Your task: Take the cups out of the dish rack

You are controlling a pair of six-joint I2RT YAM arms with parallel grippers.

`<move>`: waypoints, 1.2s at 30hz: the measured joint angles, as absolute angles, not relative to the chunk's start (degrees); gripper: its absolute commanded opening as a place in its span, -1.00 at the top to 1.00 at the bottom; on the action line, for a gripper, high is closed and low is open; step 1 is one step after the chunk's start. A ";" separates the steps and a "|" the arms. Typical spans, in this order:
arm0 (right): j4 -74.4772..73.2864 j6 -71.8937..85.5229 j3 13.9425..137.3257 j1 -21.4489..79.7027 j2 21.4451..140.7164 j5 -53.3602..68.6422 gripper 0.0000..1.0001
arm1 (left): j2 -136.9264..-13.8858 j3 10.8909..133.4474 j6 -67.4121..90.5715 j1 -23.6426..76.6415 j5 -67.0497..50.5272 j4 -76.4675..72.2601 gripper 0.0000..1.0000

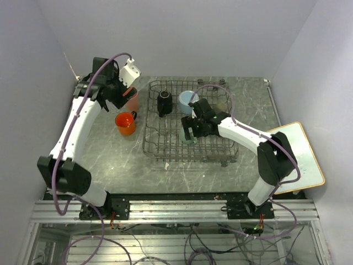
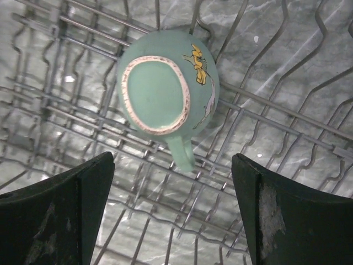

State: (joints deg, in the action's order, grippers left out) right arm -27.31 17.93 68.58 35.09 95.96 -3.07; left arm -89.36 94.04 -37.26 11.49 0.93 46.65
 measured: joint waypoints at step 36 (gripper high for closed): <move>-15.81 10.94 64.82 38.65 100.75 -6.85 -0.21 | -75.37 90.37 -27.16 11.53 -17.02 56.51 -0.72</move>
